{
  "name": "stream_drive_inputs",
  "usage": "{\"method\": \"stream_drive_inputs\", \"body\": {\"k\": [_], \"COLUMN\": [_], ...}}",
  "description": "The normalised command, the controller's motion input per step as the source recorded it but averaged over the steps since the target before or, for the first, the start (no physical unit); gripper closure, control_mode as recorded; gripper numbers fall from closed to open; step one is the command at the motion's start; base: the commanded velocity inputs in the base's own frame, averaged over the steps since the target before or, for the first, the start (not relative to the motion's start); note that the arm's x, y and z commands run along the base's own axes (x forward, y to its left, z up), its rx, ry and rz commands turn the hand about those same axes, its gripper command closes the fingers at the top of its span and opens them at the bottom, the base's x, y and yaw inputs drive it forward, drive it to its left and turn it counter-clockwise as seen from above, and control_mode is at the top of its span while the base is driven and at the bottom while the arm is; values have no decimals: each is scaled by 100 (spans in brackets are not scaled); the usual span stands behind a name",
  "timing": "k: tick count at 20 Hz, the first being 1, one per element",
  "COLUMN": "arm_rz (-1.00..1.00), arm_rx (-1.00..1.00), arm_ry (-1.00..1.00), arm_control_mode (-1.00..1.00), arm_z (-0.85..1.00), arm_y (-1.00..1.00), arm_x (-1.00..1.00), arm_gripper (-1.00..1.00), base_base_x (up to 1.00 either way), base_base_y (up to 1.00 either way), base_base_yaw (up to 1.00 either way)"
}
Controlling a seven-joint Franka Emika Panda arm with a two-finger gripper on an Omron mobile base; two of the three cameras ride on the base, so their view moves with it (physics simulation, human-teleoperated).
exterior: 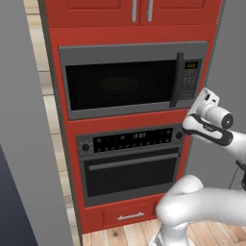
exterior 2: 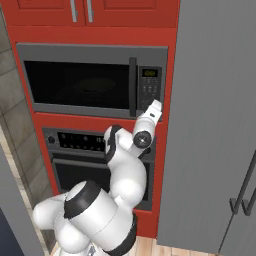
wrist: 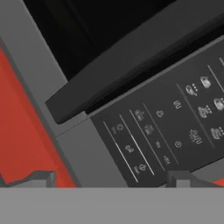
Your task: Remove the kiwi from the bowl and place it on the small plate. Then place the bowl with only the chicken drumstick in the microwave, close the door, and press the start button to microwave the chicken drumstick.
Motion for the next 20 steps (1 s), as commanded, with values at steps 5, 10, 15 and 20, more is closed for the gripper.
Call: {"method": "stream_drive_inputs", "body": {"k": [5,10,15,20], "arm_rz": [0,0,0,0], "arm_rx": [0,0,0,0], "arm_ry": [0,0,0,0], "arm_control_mode": [-100,-100,-100,-100], "arm_z": [-17,-27,-5,-4], "arm_y": [0,0,0,-2], "arm_x": [30,21,28,28], "arm_gripper": [-100,-100,-100,-100], "base_base_x": [0,0,0,0], "base_base_y": [0,0,0,0], "base_base_yaw": [0,0,0,0]}}
